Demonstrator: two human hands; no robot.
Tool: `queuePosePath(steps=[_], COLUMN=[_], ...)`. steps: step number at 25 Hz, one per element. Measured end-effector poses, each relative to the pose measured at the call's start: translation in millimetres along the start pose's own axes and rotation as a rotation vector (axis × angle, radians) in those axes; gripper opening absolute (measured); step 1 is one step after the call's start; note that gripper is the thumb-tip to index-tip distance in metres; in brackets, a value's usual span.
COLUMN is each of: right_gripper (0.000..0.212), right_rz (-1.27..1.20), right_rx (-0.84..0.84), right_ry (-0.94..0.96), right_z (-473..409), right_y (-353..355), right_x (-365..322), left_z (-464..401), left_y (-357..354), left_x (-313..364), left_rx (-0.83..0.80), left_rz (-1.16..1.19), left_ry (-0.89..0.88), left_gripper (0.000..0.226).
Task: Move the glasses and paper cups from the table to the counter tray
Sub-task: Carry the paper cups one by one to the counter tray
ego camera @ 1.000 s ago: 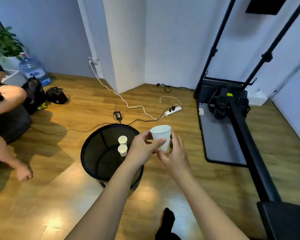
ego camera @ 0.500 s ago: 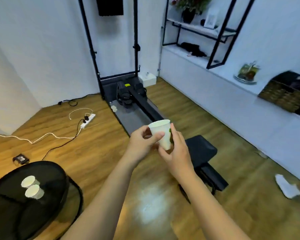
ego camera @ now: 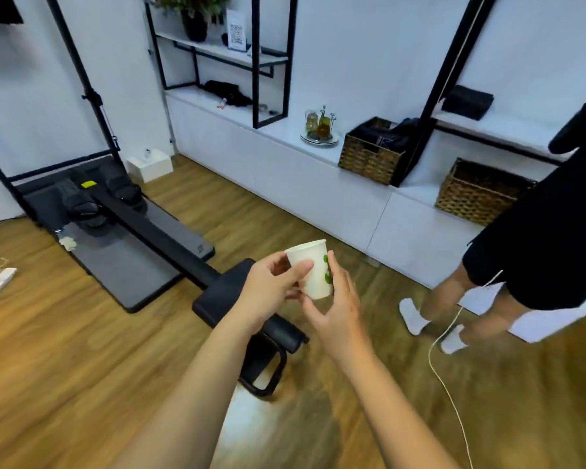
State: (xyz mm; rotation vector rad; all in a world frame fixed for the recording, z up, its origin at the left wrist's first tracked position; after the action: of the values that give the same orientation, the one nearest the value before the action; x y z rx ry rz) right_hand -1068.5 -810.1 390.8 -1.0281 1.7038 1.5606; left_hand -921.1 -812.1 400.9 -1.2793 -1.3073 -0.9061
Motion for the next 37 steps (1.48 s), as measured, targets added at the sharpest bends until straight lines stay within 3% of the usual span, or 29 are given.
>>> queuePosePath(steps=[10, 18, 22, 29, 37], right_gripper=[0.082, 0.084, 0.084, 0.083, 0.081], right_rz=[-0.04, 0.047, 0.019, -0.015, -0.071], right_rx=[0.097, 0.11, 0.128, 0.019, -0.094], right_ry=[-0.088, -0.109, -0.114, -0.095, -0.044], right_z=[-143.2, -356.7, -448.2, -580.3, -786.6], right_y=[72.5, 87.4, 82.2, 42.0, 16.0], right_x=[89.1, 114.1, 115.2, 138.0, 144.0], left_z=[-142.8, -356.3, -444.5, -557.9, -744.8], left_y=[-115.4, -159.3, -166.5, -151.1, -150.6], left_x=[-62.6, -98.3, -103.9, -141.3, -160.2], left_rx=[-0.117, -0.118, -0.084, 0.074, 0.217], left_rz=[0.041, 0.075, 0.094, 0.098, 0.042], left_ry=[0.007, 0.033, 0.023, 0.053, 0.055], left_gripper=[0.029, 0.025, 0.026, 0.039, 0.04])
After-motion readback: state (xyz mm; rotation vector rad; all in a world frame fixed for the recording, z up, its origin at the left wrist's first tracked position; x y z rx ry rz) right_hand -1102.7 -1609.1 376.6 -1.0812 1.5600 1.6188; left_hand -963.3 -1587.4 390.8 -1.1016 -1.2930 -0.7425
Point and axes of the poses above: each hand's wrist, its own z-axis away from the middle knuckle, its own y-axis out of the back of the hand, x = y × z, the point moved 5 cm from there along -z, towards the middle knuckle, and after that the axes turned 15 degrees about -y, right-handed, at the moved point
